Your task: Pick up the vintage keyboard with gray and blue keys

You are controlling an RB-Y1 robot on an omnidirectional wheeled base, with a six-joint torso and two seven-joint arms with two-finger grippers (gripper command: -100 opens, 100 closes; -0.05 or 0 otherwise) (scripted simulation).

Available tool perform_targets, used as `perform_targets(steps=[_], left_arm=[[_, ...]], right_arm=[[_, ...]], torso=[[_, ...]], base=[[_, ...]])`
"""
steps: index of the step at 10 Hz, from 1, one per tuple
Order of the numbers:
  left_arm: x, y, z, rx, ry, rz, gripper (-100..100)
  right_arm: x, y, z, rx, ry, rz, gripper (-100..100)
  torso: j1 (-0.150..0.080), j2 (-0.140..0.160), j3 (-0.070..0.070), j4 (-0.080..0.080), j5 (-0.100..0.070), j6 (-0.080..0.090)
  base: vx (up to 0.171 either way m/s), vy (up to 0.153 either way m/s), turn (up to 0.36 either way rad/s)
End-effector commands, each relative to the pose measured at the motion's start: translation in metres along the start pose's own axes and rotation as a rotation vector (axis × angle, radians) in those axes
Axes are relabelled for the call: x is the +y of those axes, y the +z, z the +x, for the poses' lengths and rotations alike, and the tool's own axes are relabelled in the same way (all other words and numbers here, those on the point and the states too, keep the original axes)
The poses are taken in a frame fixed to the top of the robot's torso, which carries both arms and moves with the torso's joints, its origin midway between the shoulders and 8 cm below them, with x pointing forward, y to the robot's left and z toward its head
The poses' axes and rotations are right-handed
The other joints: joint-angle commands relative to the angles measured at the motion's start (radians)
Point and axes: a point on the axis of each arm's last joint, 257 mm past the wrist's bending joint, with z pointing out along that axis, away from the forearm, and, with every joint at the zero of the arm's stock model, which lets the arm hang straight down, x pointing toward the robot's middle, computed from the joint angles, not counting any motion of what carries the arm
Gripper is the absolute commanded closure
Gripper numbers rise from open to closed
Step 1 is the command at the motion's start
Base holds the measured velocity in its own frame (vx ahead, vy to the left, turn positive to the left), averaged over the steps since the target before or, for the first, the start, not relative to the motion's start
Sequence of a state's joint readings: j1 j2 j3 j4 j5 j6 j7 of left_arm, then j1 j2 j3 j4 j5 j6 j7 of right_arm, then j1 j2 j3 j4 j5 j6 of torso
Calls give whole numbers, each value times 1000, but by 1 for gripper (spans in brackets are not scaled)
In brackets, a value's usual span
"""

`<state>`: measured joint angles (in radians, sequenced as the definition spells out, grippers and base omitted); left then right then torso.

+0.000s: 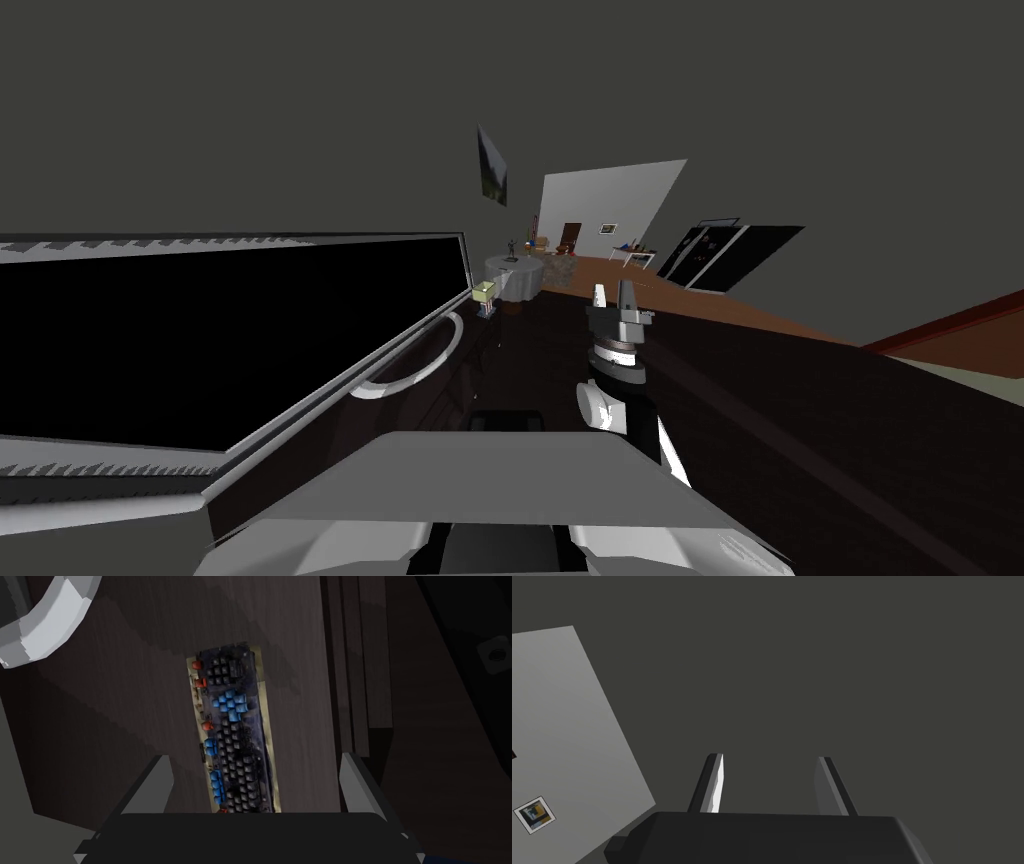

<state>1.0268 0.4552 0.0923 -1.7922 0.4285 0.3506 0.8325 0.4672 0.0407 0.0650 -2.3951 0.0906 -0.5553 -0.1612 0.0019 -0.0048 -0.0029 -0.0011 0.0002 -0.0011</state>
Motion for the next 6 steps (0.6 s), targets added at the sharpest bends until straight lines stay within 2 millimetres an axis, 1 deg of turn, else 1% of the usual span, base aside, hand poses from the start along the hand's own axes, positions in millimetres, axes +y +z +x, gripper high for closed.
perform_targets(steps=[1, 2, 3, 4, 6], left_arm=[[12, -2, -25, -56, -50, -45, -100], [21, -4, -43, -100, -84, -77, -100], [30, -7, -59, -141, -116, -105, -100], [30, -7, -59, -141, -120, -105, -100], [46, -15, -88, -215, -180, -152, -100]], right_arm=[[0, 0, 0, 0, 0, 0, 0], [0, 0, 0, 0, 0, 0, 0], [0, 0, 0, 0, 0, 0, 0], [0, 0, 0, 0, 0, 0, 0], [0, 0, 0, 0, 0, 0, 0]], torso=[[0, 0, 0, 0, 0, 0], [-1, 0, 0, 0, 0, 0], [0, 0, 0, 0, 0, 1], [2, -1, -1, 0, 0, 0], [-1, 2, 1, 0, 0, 0]], base=[[88, 31, -115], [102, 39, -224], [116, 76, -189], [74, 66, -47], [65, 34, -128]])
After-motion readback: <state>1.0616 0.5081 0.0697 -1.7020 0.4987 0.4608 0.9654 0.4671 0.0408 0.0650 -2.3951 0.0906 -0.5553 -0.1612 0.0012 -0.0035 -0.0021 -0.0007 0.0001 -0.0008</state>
